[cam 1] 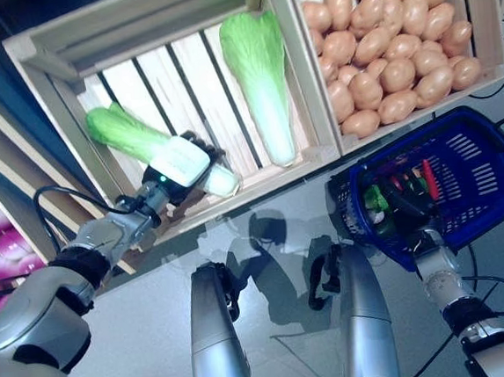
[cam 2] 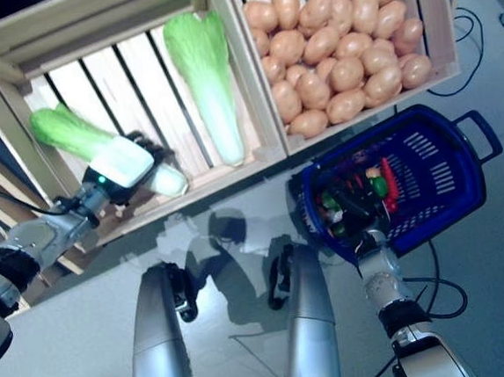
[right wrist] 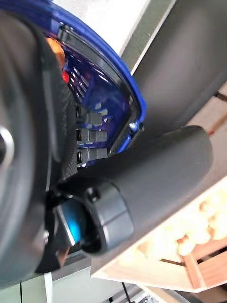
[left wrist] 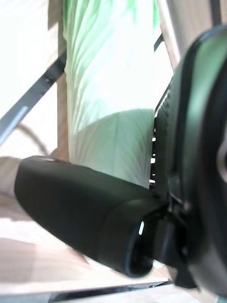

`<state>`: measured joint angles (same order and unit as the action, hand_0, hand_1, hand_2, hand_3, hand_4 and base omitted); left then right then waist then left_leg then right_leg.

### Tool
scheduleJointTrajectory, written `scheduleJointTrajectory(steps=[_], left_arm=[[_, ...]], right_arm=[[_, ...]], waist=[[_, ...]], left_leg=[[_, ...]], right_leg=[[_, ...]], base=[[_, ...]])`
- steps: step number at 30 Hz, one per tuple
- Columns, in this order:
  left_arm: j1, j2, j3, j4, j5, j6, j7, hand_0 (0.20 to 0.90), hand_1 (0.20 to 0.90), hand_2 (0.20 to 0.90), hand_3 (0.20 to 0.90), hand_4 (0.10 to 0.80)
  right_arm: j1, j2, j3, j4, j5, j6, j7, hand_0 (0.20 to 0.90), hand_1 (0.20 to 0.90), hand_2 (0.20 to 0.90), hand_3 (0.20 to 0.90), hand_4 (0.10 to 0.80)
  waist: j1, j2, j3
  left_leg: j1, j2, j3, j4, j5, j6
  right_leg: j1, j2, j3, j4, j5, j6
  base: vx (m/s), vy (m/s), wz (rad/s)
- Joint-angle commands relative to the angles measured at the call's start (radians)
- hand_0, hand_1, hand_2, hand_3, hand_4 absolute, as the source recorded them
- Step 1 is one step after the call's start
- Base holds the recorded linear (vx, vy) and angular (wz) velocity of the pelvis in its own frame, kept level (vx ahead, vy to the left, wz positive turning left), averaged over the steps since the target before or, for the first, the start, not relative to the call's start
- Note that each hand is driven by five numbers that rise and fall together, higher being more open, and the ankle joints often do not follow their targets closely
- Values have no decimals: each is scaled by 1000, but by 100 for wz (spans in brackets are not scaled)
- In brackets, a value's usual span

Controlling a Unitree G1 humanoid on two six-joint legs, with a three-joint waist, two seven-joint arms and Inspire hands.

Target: Put vegetables into the basket

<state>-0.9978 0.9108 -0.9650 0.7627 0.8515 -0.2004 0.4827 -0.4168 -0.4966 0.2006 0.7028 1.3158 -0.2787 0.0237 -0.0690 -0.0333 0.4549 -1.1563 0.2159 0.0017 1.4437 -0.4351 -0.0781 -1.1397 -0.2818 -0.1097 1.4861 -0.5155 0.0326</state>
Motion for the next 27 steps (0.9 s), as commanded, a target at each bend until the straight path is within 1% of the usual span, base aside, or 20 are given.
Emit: scheduleJointTrajectory(steps=[1, 3, 6, 7, 10, 16, 17, 20, 23, 27], left_arm=[[43, -17, -79, 122, 63, 31, -124, 900, 900, 900, 900, 800], [48, -20, -83, 141, 58, 47, -157, 900, 900, 900, 900, 800], [52, -20, -77, 153, 40, 62, -152, 900, 900, 900, 900, 800], [54, -19, -74, 154, 41, 59, -154, 300, 300, 300, 300, 400], [59, -12, -57, 158, 37, 28, -145, 300, 300, 300, 300, 400], [50, 11, -52, 138, 0, -23, -139, 300, 300, 300, 300, 400], [48, 14, -53, 134, -10, -34, -174, 300, 300, 300, 300, 400], [44, 19, -60, 136, -41, -48, -202, 300, 300, 300, 300, 400], [33, 12, -75, 144, -100, -57, -199, 300, 300, 300, 300, 400], [40, -1, -80, 156, -164, -93, -161, 300, 300, 300, 300, 400]], right_arm=[[-38, -55, -101, -45, 59, -150, 46, 900, 900, 900, 900, 800], [-62, -62, -122, -48, 63, -153, 45, 900, 900, 900, 900, 800], [-90, -72, -135, -56, 45, -149, 34, 900, 900, 900, 900, 800], [-93, -72, -136, -62, 42, -147, 32, 900, 900, 900, 900, 800], [-98, -71, -146, -79, 41, -131, 31, 900, 900, 900, 900, 800], [-103, -58, -148, -76, 34, -86, 46, 900, 900, 900, 900, 800], [-102, -50, -147, -74, 26, -78, 48, 900, 900, 900, 900, 800], [-105, -43, -147, -69, 21, -71, 52, 900, 900, 900, 900, 800], [-117, -32, -138, -65, 17, -80, 55, 900, 900, 900, 900, 800], [-107, -22, -129, -52, -8, -83, 64, 900, 900, 900, 900, 800]], waist=[[-22, 8, -35], [-21, 9, -37], [-18, 10, -42], [-18, 10, -44], [-18, 14, -52], [-24, 18, -83], [-26, 21, -95], [-30, 23, -111], [-37, 27, -133], [-45, 33, -167]], left_leg=[[-24, 11, 14, -45, -16, -8], [-59, 12, 11, -12, -24, -3], [-87, 12, 10, 13, -28, 1], [-92, 13, 11, 20, -30, 2], [-99, 19, 15, 36, -33, 4], [-70, 21, 12, 29, -31, 9], [-46, 21, 15, 8, -26, 13], [-5, 23, 20, -25, -20, 17], [69, 31, 30, -86, -9, 17], [184, 46, 50, -171, 12, 6]], right_leg=[[-31, -28, 43, -41, 84, 80], [-71, -26, 50, -3, 78, 78], [-100, -24, 56, 28, 71, 78], [-105, -23, 58, 37, 69, 78], [-111, -23, 60, 56, 62, 78], [-86, -16, 61, 54, 57, 79], [-62, -10, 59, 36, 58, 78], [-21, -1, 56, 4, 61, 77], [56, 5, 51, -63, 66, 73], [167, 2, 41, -159, 82, 72]], base=[[-32, 13, 7], [-31, 15, 3], [0, 0, 0], [0, 0, 0], [-2, 4, -6], [22, 17, -2], [30, 18, -6], [7, 2, -2], [2, 6, -1], [64, 36, -11]])
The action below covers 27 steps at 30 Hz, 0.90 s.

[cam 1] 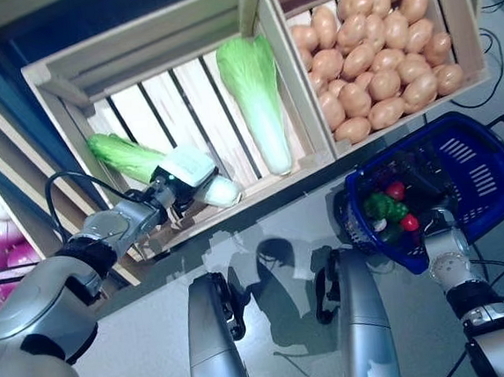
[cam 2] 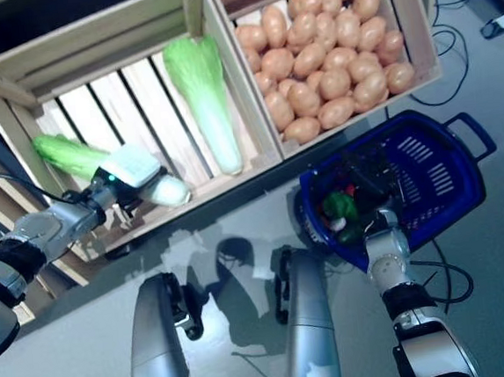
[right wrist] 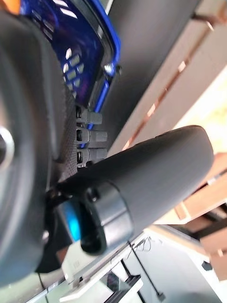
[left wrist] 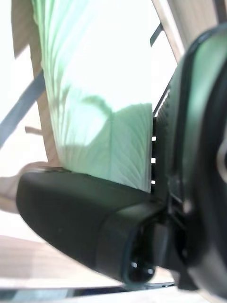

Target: Put vegetables into the basket

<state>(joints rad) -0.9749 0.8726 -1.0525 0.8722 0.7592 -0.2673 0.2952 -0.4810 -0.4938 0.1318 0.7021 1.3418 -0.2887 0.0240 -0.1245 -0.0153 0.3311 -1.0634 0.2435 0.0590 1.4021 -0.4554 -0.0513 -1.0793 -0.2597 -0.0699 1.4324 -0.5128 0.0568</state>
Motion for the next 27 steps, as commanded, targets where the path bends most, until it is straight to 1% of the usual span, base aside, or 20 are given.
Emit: scheduleJointTrajectory(steps=[1, 3, 5, 7, 9, 10, 11, 12, 13, 14, 15, 16, 17, 18, 20, 21, 23, 24, 26, 27], left_arm=[[20, 38, 9, 43, -89, -36, 34, 300, 300, 300, 300, 400], [31, 39, 16, 30, -147, -55, 52, 300, 300, 300, 300, 400], [50, 39, 38, 11, -237, -80, 76, 300, 300, 300, 300, 400], [65, 38, 53, -7, -291, -102, 86, 300, 300, 300, 300, 400], [104, 37, 118, -74, -377, -139, 89, 300, 300, 300, 300, 400], [105, 39, 121, -77, -378, -138, 87, 300, 300, 300, 300, 400], [145, 27, 207, -135, -454, -176, 71, 300, 300, 300, 300, 400], [173, 16, 260, -164, -483, -204, 63, 300, 300, 300, 300, 400], [181, 14, 272, -170, -499, -218, 65, 300, 300, 300, 300, 400], [212, 0, 324, -200, -514, -232, 41, 300, 300, 300, 300, 400], [247, -18, 378, -232, -563, -277, -3, 300, 300, 300, 300, 400], [298, -36, 447, -289, -601, -321, -55, 300, 300, 300, 300, 400], [329, -49, 485, -333, -684, -364, -118, 300, 300, 300, 300, 400], [356, -65, 522, -371, -754, -390, -171, 300, 300, 300, 300, 400], [372, -75, 551, -399, -813, -406, -217, 300, 300, 300, 300, 400], [379, -103, 582, -423, -900, -414, -291, 300, 300, 300, 300, 400], [381, -142, 619, -461, -1046, -412, -408, 300, 300, 300, 300, 400], [382, -158, 633, -471, -1116, -416, -455, 300, 300, 300, 300, 400], [388, -186, 657, -495, -1191, -409, -525, 300, 300, 300, 300, 400], [394, -202, 675, -522, -1260, -389, -577, 300, 300, 300, 300, 400]], right_arm=[[-40, -25, -60, -48, -42, -76, 57, 900, 900, 900, 900, 800], [-33, -28, -57, -45, -48, -75, 43, 900, 900, 900, 900, 800], [-23, -19, -49, -47, -70, -85, 45, 900, 900, 900, 900, 800], [-10, -12, -42, -54, -111, -103, 41, 900, 900, 900, 900, 800], [26, -9, -37, -86, -181, -109, 14, 900, 900, 900, 900, 800], [26, -10, -36, -88, -182, -109, 12, 900, 900, 900, 900, 800], [55, -2, -40, -123, -225, -94, -11, 900, 900, 900, 900, 800], [73, 6, -41, -137, -268, -103, -20, 900, 900, 900, 900, 800], [77, 8, -40, -140, -286, -108, -23, 900, 900, 900, 900, 800], [93, 15, -40, -157, -327, -113, -40, 900, 900, 900, 900, 800], [112, 23, -41, -179, -390, -122, -65, 900, 900, 900, 900, 800], [136, 24, -43, -203, -481, -139, -122, 900, 900, 900, 900, 800], [147, 22, -43, -221, -582, -159, -207, 900, 900, 900, 900, 800], [153, 21, -44, -236, -634, -156, -250, 900, 900, 900, 900, 800], [157, 26, -43, -258, -694, -142, -294, 900, 900, 900, 900, 800], [151, 25, -31, -270, -769, -137, -317, 900, 900, 900, 900, 800], [136, 27, 0, -300, -859, -134, -323, 900, 900, 900, 900, 800], [131, 26, 11, -305, -881, -119, -294, 900, 900, 900, 900, 800], [123, 21, 33, -316, -865, -90, -225, 900, 900, 900, 900, 800], [121, 13, 43, -322, -845, -75, -175, 900, 900, 900, 900, 800]], waist=[[10, 17, -49], [11, 22, -68], [14, 24, -86], [18, 25, -99], [27, 25, -129], [26, 25, -125], [40, 24, -153], [47, 22, -162], [47, 22, -163], [53, 20, -173], [60, 16, -185], [66, 13, -196], [70, 11, -205], [74, 11, -211], [74, 12, -215], [76, 12, -227], [74, 13, -242], [73, 12, -248], [71, 10, -263], [70, 8, -277]], left_leg=[[117, 20, -2, -151, 37, -23], [186, 24, 12, -211, 49, -27], [249, 21, 19, -274, 63, -25], [295, 20, 27, -331, 78, -25], [387, 15, 50, -444, 107, -23], [385, 17, 57, -460, 137, -16], [462, 14, 78, -549, 154, -11], [494, 12, 87, -575, 157, -8], [501, 12, 88, -580, 158, -7], [531, 9, 94, -607, 161, -5], [568, 4, 99, -641, 167, -2], [609, -2, 107, -678, 175, 0], [648, -11, 111, -720, 185, 3], [678, -18, 117, -757, 197, 5], [715, -26, 120, -796, 209, 8], [759, -38, 126, -849, 227, 8], [828, -54, 136, -933, 260, 3], [848, -59, 139, -961, 272, 1], [895, -68, 149, -1026, 296, -2], [936, -79, 155, -1080, 315, -7]], right_leg=[[131, -22, -1, -129, 85, 48], [193, -29, -9, -185, 95, 48], [249, -28, -9, -241, 107, 49], [289, -29, -10, -284, 118, 53], [367, -36, -22, -373, 151, 61], [364, -36, -28, -388, 177, 51], [430, -45, -46, -455, 199, 57], [460, -50, -54, -483, 207, 60], [467, -51, -56, -489, 209, 61], [496, -55, -64, -515, 216, 62], [529, -58, -73, -542, 230, 65], [570, -57, -84, -583, 245, 68], [608, -53, -92, -623, 257, 71], [639, -47, -101, -661, 270, 70], [675, -37, -108, -700, 284, 70], [719, -23, -115, -759, 303, 70], [784, 5, -125, -850, 323, 68], [806, 14, -130, -887, 329, 66], [860, 37, -136, -971, 344, 63], [909, 61, -138, -1043, 353, 59]], base=[[79, 28, -12], [93, 39, -6], [142, 40, -6], [143, 23, -4], [115, 17, -4], [104, 8, -8], [81, -8, -13], [161, -4, -13], [101, -19, -2], [106, -20, 6], [170, -28, 7], [179, -26, 1], [159, -17, -2], [105, -10, -3], [92, -9, -7], [138, -21, -8], [130, -33, -8], [97, -35, -10], [120, -36, -11], [196, -48, -18]])
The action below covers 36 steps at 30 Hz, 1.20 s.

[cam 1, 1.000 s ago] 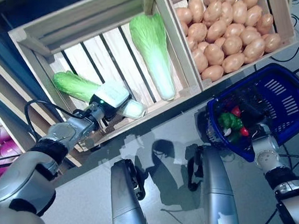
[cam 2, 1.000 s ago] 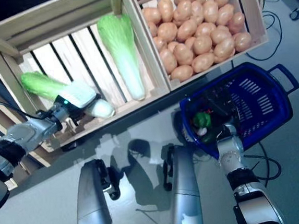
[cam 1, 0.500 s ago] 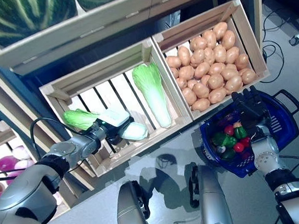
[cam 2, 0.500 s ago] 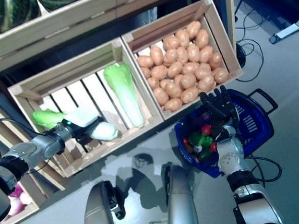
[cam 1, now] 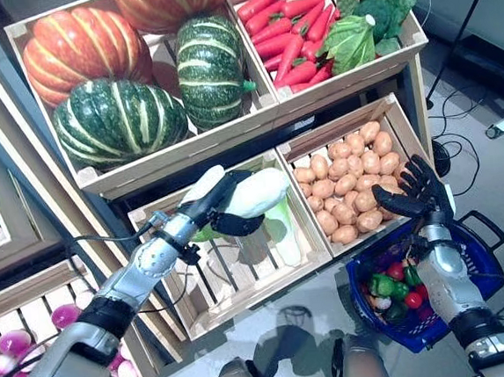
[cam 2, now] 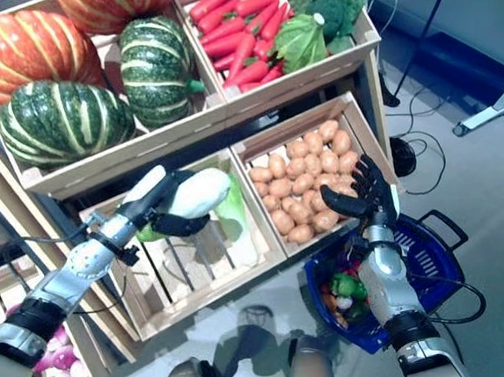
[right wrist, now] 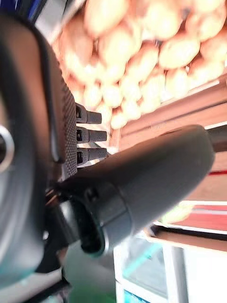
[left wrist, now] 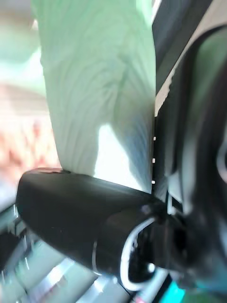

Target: Put vegetables into the basket

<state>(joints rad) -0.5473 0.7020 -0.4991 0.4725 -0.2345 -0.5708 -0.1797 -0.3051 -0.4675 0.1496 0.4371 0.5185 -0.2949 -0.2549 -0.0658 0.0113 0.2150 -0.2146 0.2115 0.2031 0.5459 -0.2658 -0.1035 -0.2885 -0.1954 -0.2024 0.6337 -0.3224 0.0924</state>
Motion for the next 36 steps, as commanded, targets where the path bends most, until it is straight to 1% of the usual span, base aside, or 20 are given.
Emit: scheduleJointTrajectory(steps=[1, 2, 3, 4, 5, 6, 8, 10, 12, 13, 14, 15, 16, 19, 21, 25, 29, 36], left_arm=[[-26, -63, 143, -146, -352, -69, -178, 300, 300, 300, 300, 400], [-25, -76, 148, -166, -383, -47, -200, 300, 300, 300, 300, 400], [-21, -92, 156, -186, -444, -26, -226, 300, 300, 300, 300, 400], [-24, -111, 163, -199, -478, -2, -248, 300, 300, 300, 300, 400], [-30, -123, 165, -204, -495, 8, -255, 300, 300, 300, 300, 400], [-45, -139, 164, -212, -544, 33, -272, 300, 300, 300, 300, 400], [-69, -164, 161, -221, -585, 58, -269, 300, 300, 300, 300, 400], [-94, -197, 160, -219, -627, 81, -247, 300, 300, 300, 300, 400], [-102, -228, 161, -208, -651, 89, -236, 300, 300, 300, 300, 400], [-104, -236, 162, -205, -649, 88, -234, 300, 300, 300, 300, 400], [-113, -247, 157, -201, -655, 88, -228, 300, 300, 300, 300, 400], [-117, -251, 154, -202, -674, 91, -226, 300, 300, 300, 300, 400], [-119, -261, 154, -201, -660, 88, -219, 300, 300, 300, 300, 400], [-128, -270, 146, -197, -633, 77, -203, 300, 300, 300, 300, 400], [-139, -270, 138, -188, -643, 79, -209, 300, 300, 300, 300, 400], [-142, -279, 134, -179, -659, 97, -222, 300, 300, 300, 300, 400], [-120, -304, 128, -174, -672, 109, -248, 300, 300, 300, 300, 400], [-95, -342, 84, -163, -649, 153, -272, 300, 300, 300, 300, 400]], right_arm=[[-59, -18, 39, -56, -21, -75, 193, 900, 900, 900, 900, 800], [-64, -24, 49, -61, -21, -68, 248, 900, 900, 900, 900, 800], [-68, -34, 64, -69, -20, -54, 306, 900, 900, 900, 900, 800], [-75, -43, 78, -76, -25, -44, 334, 900, 900, 900, 900, 800], [-86, -50, 86, -76, -29, -38, 348, 900, 900, 900, 900, 800], [-110, -68, 103, -74, -32, -23, 381, 900, 900, 900, 900, 800], [-146, -82, 124, -80, -12, 8, 433, 900, 900, 900, 900, 800], [-182, -82, 150, -88, 22, 77, 513, 900, 900, 900, 900, 800], [-206, -78, 173, -89, 36, 132, 570, 900, 900, 900, 900, 800], [-214, -76, 180, -87, 38, 144, 580, 900, 900, 900, 900, 800], [-235, -76, 202, -88, 71, 191, 620, 900, 900, 900, 900, 800], [-243, -75, 209, -93, 87, 216, 637, 900, 900, 900, 900, 800], [-252, -72, 218, -92, 104, 237, 659, 900, 900, 900, 900, 800], [-274, -57, 229, -94, 148, 284, 697, 900, 900, 900, 900, 800], [-288, -45, 232, -94, 170, 303, 721, 900, 900, 900, 900, 800], [-312, -23, 235, -101, 198, 316, 735, 900, 900, 900, 900, 800], [-327, -5, 236, -131, 220, 335, 747, 900, 900, 900, 900, 800], [-403, 11, 242, -163, 290, 374, 791, 900, 900, 900, 900, 800]], waist=[[9, -21, -177], [7, -22, -190], [6, -24, -200], [5, -27, -208], [4, -28, -212], [4, -31, -217], [1, -34, -223], [-4, -38, -232], [-6, -40, -239], [-7, -40, -241], [-8, -41, -247], [-10, -41, -249], [-11, -42, -252], [-14, -43, -257], [-13, -43, -257], [-14, -43, -260], [-16, -42, -259], [-12, -43, -259]], left_leg=[[130, -58, 15, -284, 147, 39], [150, -65, 14, -329, 166, 36], [175, -74, 15, -375, 182, 32], [195, -82, 16, -408, 193, 30], [205, -87, 15, -425, 199, 30], [222, -95, 13, -453, 210, 28], [240, -106, 11, -486, 217, 31], [259, -116, 13, -519, 223, 35], [279, -123, 12, -553, 231, 37], [283, -126, 13, -561, 232, 37], [295, -132, 14, -581, 237, 39], [301, -136, 13, -591, 240, 39], [306, -138, 13, -600, 242, 39], [317, -142, 11, -616, 242, 41], [319, -145, 7, -623, 242, 42], [323, -148, -2, -631, 240, 44], [326, -148, 0, -632, 238, 47], [334, -150, -1, -633, 232, 51]], right_leg=[[172, 24, -3, -326, 177, 20], [196, 42, 0, -381, 193, 20], [226, 59, 2, -433, 207, 21], [250, 71, 1, -469, 219, 22], [262, 76, 2, -490, 227, 23], [285, 84, 1, -521, 241, 22], [306, 92, 5, -556, 255, 21], [325, 99, 14, -587, 268, 20], [341, 103, 15, -613, 280, 22], [345, 105, 17, -618, 282, 22], [355, 109, 18, -632, 287, 22], [361, 111, 22, -639, 290, 22], [365, 113, 24, -646, 293, 22], [374, 120, 30, -668, 301, 20], [379, 124, 29, -677, 305, 19], [384, 134, 41, -693, 309, 16], [387, 139, 53, -692, 306, 14], [396, 143, 61, -691, 300, 12]], base=[[201, -45, -21], [173, -35, -21], [123, -27, -20], [99, -27, -16], [81, -30, -13], [63, -29, -7], [49, -29, -6], [39, -24, -10], [26, -12, -6], [0, 0, 0], [31, -5, 1], [36, -5, 1], [0, 0, 0], [7, -2, -1], [1, -15, -1], [7, -15, -1], [0, 0, 0], [0, 0, 0]])
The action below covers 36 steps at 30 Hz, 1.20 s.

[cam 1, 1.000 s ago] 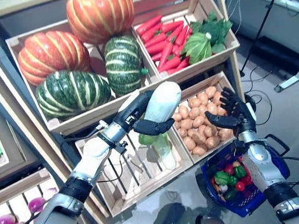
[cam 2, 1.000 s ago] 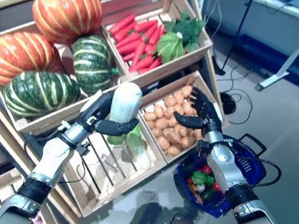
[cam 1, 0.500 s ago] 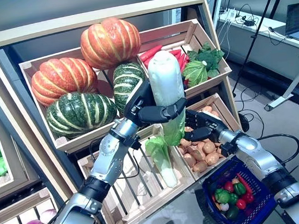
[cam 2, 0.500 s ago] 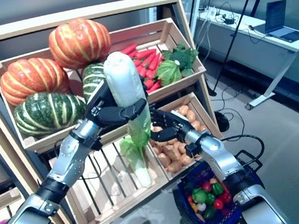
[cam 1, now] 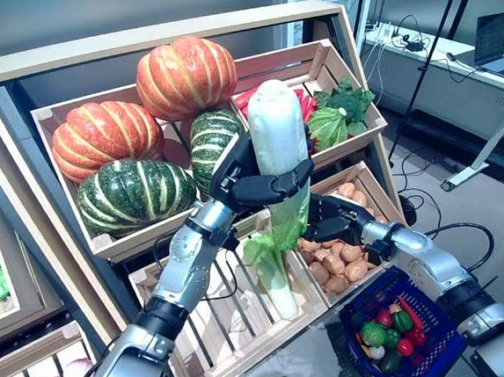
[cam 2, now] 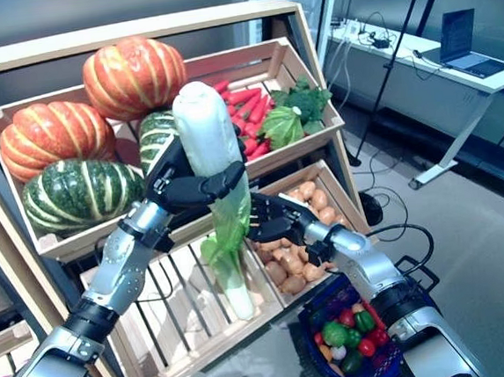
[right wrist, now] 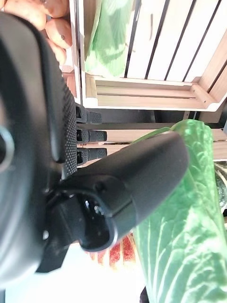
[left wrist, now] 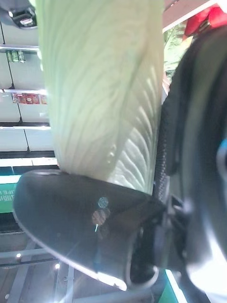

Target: Put vegetables into the basket

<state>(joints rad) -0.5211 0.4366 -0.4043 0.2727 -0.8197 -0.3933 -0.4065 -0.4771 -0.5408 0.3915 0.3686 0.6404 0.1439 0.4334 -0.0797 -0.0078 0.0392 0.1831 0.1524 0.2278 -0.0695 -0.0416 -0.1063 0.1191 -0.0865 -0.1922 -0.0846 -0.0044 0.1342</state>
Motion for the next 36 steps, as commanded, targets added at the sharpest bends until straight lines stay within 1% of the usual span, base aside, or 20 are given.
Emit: scheduleJointTrajectory(steps=[1, 5, 9, 10, 11, 12, 13, 14, 16, 17, 20, 22, 23, 26, 31, 36], left_arm=[[-119, -80, -16, 45, -66, -22, -54, 300, 300, 300, 300, 400], [-105, -88, -23, 66, -68, -9, -64, 300, 300, 300, 300, 400], [-82, -76, -10, 105, -49, -13, -88, 300, 300, 300, 300, 400], [-82, -71, -8, 111, -47, -13, -89, 300, 300, 300, 300, 400], [-77, -54, -2, 123, -39, -16, -95, 300, 300, 300, 300, 400], [-74, -44, 3, 129, -32, -16, -97, 300, 300, 300, 300, 400], [-72, -38, 5, 134, -25, -20, -96, 300, 300, 300, 300, 400], [-67, -18, 12, 139, -16, -22, -98, 300, 300, 300, 300, 400], [-68, 12, 22, 157, -4, -26, -106, 300, 300, 300, 300, 400], [-69, 15, 23, 159, -5, -27, -107, 300, 300, 300, 300, 400], [-74, 56, 29, 173, 2, -31, -112, 300, 300, 300, 300, 400], [-81, 76, 38, 186, 3, -29, -119, 300, 300, 300, 300, 400], [-85, 89, 44, 196, -2, -29, -124, 300, 300, 300, 300, 400], [-89, 99, 53, 208, -15, -32, -130, 300, 300, 300, 300, 400], [-93, 85, 73, 220, -26, -41, -142, 300, 300, 300, 300, 400], [-92, 66, 73, 209, -25, -42, -145, 300, 300, 300, 300, 400]], right_arm=[[-246, 81, 2, -91, 163, -63, 115, 900, 900, 900, 900, 800], [-302, 49, 12, -82, 181, -75, 172, 900, 900, 900, 900, 800], [-341, -39, 14, -52, 169, -63, 273, 900, 900, 900, 900, 800], [-345, -57, 16, -47, 161, -56, 279, 900, 900, 900, 900, 800], [-346, -101, 16, -22, 142, -65, 293, 900, 900, 900, 900, 800], [-345, -127, 16, -7, 129, -71, 300, 900, 900, 900, 900, 800], [-345, -144, 17, 3, 118, -77, 300, 900, 900, 900, 900, 800], [-342, -179, 15, 10, 97, -79, 298, 900, 900, 900, 900, 800], [-334, -234, 13, 28, 45, -91, 266, 900, 900, 900, 900, 800], [-333, -237, 13, 30, 41, -92, 262, 900, 900, 900, 900, 800], [-325, -285, 9, 45, -4, -99, 223, 900, 900, 900, 900, 800], [-318, -301, -2, 34, -18, -85, 221, 900, 900, 900, 900, 800], [-314, -313, -7, 26, -34, -78, 197, 900, 900, 900, 900, 800], [-307, -320, -19, 26, -32, -80, 198, 900, 900, 900, 900, 800], [-288, -296, -38, -12, -8, -54, 219, 900, 900, 900, 900, 800], [-266, -259, -39, -27, 22, -16, 264, 900, 900, 900, 900, 800]], waist=[[3, -25, -84], [5, -28, -85], [6, -35, -86], [5, -37, -86], [4, -40, -88], [3, -42, -89], [2, -43, -90], [-1, -45, -91], [-7, -47, -91], [-7, -47, -90], [-17, -47, -86], [-23, -46, -83], [-26, -45, -80], [-31, -42, -78], [-34, -41, -72], [-33, -41, -69]], left_leg=[[-63, -92, -26, -18, 7, 54], [-62, -92, -27, -16, 6, 54], [-61, -92, -27, -14, 5, 54], [-61, -92, -27, -14, 5, 54], [-60, -93, -26, -15, 5, 53], [-58, -93, -26, -16, 5, 53], [-58, -93, -25, -17, 5, 53], [-58, -93, -23, -17, 7, 52], [-57, -92, -19, -18, 10, 50], [-57, -92, -19, -18, 10, 50], [-55, -91, -13, -18, 14, 48], [-57, -90, -10, -18, 17, 46], [-56, -89, -10, -18, 17, 45], [-56, -88, -6, -18, 19, 43], [-57, -87, -7, -16, 18, 42], [-53, -88, -10, -16, 16, 43]], right_leg=[[-11, 34, 52, 30, -20, -30], [-13, 35, 56, 39, -25, -32], [-16, 34, 62, 53, -33, -34], [-16, 34, 63, 54, -33, -35], [-16, 34, 63, 54, -33, -35], [-15, 34, 64, 53, -32, -35], [-15, 34, 64, 52, -30, -34], [-15, 34, 67, 50, -28, -34], [-15, 33, 70, 49, -24, -32], [-15, 33, 70, 48, -24, -32], [-17, 34, 78, 45, -18, -31], [-17, 33, 80, 41, -14, -29], [-16, 34, 81, 38, -12, -29], [-16, 35, 84, 38, -12, -28], [-15, 32, 87, 41, -17, -28], [-12, 32, 87, 44, -21, -28]], base=[[0, 0, 0], [0, 0, 0], [0, 0, 0], [0, 0, 0], [0, 0, 0], [0, 0, 0], [0, 0, 0], [0, 0, 0], [0, 0, 0], [0, 0, 0], [-18, 0, -3], [-35, 0, -6], [-30, 4, -10], [-17, 6, -8], [-6, 2, -2], [0, 0, 0]])
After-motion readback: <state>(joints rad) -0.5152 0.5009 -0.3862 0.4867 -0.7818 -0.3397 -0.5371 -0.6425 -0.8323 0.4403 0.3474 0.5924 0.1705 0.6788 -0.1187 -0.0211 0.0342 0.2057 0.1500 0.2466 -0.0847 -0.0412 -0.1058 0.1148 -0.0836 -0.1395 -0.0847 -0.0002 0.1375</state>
